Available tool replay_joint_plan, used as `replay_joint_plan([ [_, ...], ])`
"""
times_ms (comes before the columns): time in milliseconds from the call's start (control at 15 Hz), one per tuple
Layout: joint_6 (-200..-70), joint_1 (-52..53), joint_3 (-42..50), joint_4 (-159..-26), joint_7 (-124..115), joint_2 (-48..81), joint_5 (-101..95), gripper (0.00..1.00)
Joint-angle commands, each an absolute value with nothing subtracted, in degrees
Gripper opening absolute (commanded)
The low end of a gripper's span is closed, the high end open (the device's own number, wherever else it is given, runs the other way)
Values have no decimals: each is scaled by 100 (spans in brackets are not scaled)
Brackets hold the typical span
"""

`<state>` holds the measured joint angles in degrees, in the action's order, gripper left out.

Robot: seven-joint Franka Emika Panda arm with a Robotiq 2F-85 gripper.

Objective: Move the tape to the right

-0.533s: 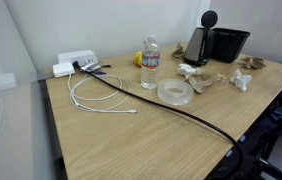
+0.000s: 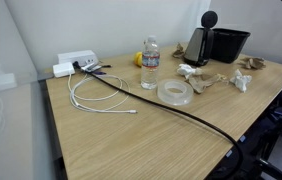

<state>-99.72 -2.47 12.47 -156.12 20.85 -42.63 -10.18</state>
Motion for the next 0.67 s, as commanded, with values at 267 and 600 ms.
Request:
replay_joint_plan([
  [267, -11148, 847, 692, -15685, 2220, -3765, 52, 100],
  [600, -11404, 1126, 460, -15669, 2185, -3657, 379, 100],
])
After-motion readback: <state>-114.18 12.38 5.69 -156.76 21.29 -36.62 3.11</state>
